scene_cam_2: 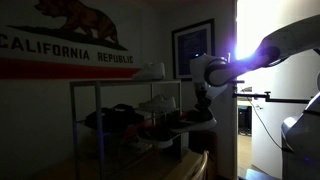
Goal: Move the black shoe on the right to the top compartment of the shoe rack
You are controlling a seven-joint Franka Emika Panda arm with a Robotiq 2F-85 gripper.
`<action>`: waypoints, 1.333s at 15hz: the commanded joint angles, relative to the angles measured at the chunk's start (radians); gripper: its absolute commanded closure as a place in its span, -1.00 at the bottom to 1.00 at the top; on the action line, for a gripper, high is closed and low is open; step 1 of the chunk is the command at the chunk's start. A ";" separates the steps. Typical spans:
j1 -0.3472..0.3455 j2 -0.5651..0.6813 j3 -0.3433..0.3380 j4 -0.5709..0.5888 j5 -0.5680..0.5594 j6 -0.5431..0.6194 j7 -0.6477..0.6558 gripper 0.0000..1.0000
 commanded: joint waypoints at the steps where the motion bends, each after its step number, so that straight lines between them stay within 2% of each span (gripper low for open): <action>1: -0.020 -0.088 0.027 0.046 0.012 -0.179 -0.136 0.85; 4: -0.015 -0.128 0.031 0.107 -0.009 -0.307 -0.212 0.85; 8: -0.011 -0.153 0.037 0.234 -0.036 -0.399 -0.277 0.85; 13: -0.025 -0.119 0.045 0.415 -0.116 -0.472 -0.319 0.85; 20: -0.034 -0.044 0.066 0.666 -0.199 -0.516 -0.312 0.85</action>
